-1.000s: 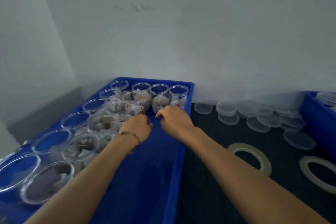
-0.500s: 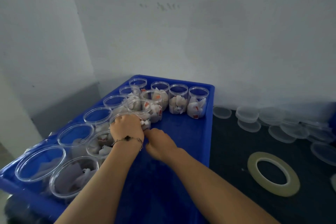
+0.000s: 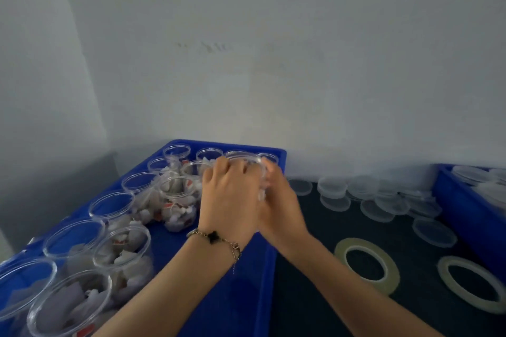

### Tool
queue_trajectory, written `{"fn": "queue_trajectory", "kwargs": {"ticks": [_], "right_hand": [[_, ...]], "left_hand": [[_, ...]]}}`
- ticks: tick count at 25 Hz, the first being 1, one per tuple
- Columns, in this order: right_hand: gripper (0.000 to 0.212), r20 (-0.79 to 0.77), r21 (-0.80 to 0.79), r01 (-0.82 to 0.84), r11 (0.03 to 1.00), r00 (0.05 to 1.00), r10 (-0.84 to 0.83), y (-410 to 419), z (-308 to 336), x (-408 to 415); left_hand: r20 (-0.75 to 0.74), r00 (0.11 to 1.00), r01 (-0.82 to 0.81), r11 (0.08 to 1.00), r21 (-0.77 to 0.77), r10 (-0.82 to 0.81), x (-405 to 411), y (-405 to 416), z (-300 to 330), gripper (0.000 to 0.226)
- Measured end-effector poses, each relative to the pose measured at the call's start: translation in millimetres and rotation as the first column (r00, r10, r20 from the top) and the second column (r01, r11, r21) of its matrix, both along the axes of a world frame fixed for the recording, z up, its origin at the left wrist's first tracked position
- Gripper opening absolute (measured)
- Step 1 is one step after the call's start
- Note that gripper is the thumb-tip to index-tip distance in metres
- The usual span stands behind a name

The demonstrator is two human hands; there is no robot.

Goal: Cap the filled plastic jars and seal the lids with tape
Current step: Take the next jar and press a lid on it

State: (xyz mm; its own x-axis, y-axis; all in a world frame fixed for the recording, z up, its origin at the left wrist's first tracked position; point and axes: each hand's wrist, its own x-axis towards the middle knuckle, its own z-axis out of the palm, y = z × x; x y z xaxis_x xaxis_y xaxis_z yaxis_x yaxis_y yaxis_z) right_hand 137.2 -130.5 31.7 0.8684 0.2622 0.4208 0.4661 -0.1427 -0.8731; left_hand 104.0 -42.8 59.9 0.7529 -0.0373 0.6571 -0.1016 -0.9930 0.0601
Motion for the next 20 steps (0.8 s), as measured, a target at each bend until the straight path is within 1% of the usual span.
{"fn": "queue_trajectory", "kwargs": {"ticks": [1,2,3,4,5,6,7,8,10,12,14,15,17,18,19,20], "right_hand": [[0.034,0.019,0.042,0.040,0.998,0.999,-0.041,-20.1,6.7,-7.1],[0.037,0.061,0.024,0.088,0.996,0.994,-0.089,-39.6,10.2,-14.6],[0.047,0.081,0.007,0.138,0.990,0.987,-0.138,-59.0,6.5,-20.7],[0.060,0.071,-0.013,0.183,0.983,0.981,-0.181,-77.3,-0.6,-26.6],[0.071,0.034,-0.030,0.222,0.975,0.975,-0.221,-94.1,-11.6,-31.5],[0.080,0.000,-0.056,0.262,0.963,0.965,-0.262,-110.3,-25.1,-36.4],[0.087,-0.039,-0.094,0.288,0.953,0.955,-0.293,-123.6,-39.8,-41.2],[0.091,-0.074,-0.127,0.298,0.946,0.948,-0.309,-134.7,-55.8,-44.9],[0.098,-0.183,-0.168,0.284,0.944,0.932,-0.313,-149.8,-81.6,-52.8],[0.100,-0.256,-0.193,0.272,0.943,0.914,-0.316,-158.2,-103.0,-58.5],[0.100,-0.298,-0.187,0.231,0.955,0.913,-0.280,-161.8,-115.2,-60.7],[0.098,-0.312,-0.171,0.174,0.970,0.924,-0.221,-164.9,-116.7,-60.6],[0.088,-0.334,-0.127,-0.010,0.992,0.942,-0.033,-176.9,-113.5,-55.1],[0.079,-0.340,-0.124,-0.079,0.989,0.940,0.033,-186.9,-112.0,-47.3],[0.066,-0.344,-0.158,-0.072,0.985,0.939,0.013,-198.7,-112.8,-33.9],[0.055,-0.346,-0.218,-0.003,0.976,0.935,-0.074,-210.9,-112.9,-14.8]], "left_hand": [[0.047,0.996,0.080,0.997,-0.018,-0.079,-2.9,-11.6,6.3,0.024],[0.057,0.990,0.137,0.988,-0.077,-0.133,-5.0,-22.4,9.0,0.035],[0.000,0.986,0.165,0.971,-0.174,-0.168,-5.8,-31.9,8.3,0.056],[-0.114,0.972,0.167,0.942,-0.290,-0.207,-5.5,-42.4,4.6,0.080],[-0.247,0.931,0.154,0.903,-0.402,-0.269,-3.5,-52.5,-0.7,0.099],[-0.364,0.865,0.135,0.860,-0.492,-0.344,-1.0,-64.0,-7.8,0.114],[-0.443,0.799,0.122,0.832,-0.541,-0.406,0.9,-74.6,-17.1,0.125],[-0.492,0.749,0.123,0.823,-0.555,-0.444,2.6,-83.4,-28.9,0.132],[-0.563,0.680,0.133,0.834,-0.536,-0.471,4.1,-96.3,-49.9,0.137],[-0.627,0.618,0.137,0.850,-0.510,-0.475,3.5,-103.7,-68.1,0.138],[-0.652,0.605,0.148,0.869,-0.472,-0.457,3.0,-103.3,-80.5,0.136],[-0.647,0.613,0.157,0.873,-0.462,-0.453,3.3,-101.4,-84.8,0.135],[-0.642,0.615,0.164,0.870,-0.465,-0.458,5.2,-96.4,-90.8,0.131],[-0.647,0.603,0.161,0.865,-0.475,-0.467,6.0,-93.6,-92.3,0.128],[-0.653,0.585,0.158,0.858,-0.490,-0.480,7.5,-90.9,-93.0,0.125],[-0.656,0.567,0.159,0.848,-0.505,-0.498,9.2,-88.9,-93.2,0.123]]}}
